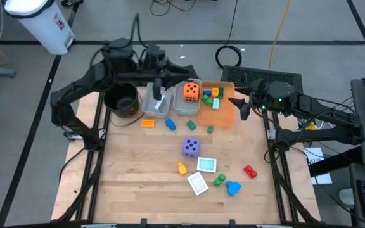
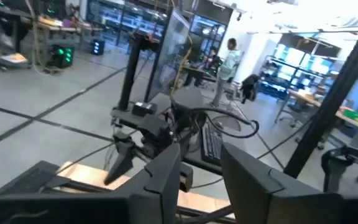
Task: Pick & Place Toys
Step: Put the purple dice into the right gray bin
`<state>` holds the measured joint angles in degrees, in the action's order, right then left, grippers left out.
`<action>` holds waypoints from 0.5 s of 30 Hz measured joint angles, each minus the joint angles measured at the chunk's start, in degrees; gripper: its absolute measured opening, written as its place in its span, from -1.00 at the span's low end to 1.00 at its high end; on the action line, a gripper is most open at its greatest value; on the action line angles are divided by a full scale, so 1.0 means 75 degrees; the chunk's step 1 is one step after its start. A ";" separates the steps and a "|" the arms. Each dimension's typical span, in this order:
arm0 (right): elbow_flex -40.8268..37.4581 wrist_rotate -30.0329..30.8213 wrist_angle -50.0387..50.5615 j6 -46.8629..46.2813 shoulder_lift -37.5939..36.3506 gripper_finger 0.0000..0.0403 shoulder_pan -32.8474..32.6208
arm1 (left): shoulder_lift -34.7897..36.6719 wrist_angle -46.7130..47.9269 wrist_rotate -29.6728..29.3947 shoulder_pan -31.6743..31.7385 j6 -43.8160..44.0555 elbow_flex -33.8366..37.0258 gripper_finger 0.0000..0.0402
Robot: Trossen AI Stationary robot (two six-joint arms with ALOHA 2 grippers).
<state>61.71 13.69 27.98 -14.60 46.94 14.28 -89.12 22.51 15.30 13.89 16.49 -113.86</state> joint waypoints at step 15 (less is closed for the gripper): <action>0.0000 0.0000 0.0004 -0.0794 0.0015 0.30 0.0000 | 0.3718 -0.3150 -0.1110 -0.0338 0.0500 0.5666 -0.64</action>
<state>61.71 13.69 28.01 -20.56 47.05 14.28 -61.23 -1.12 6.98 11.35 20.23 -71.37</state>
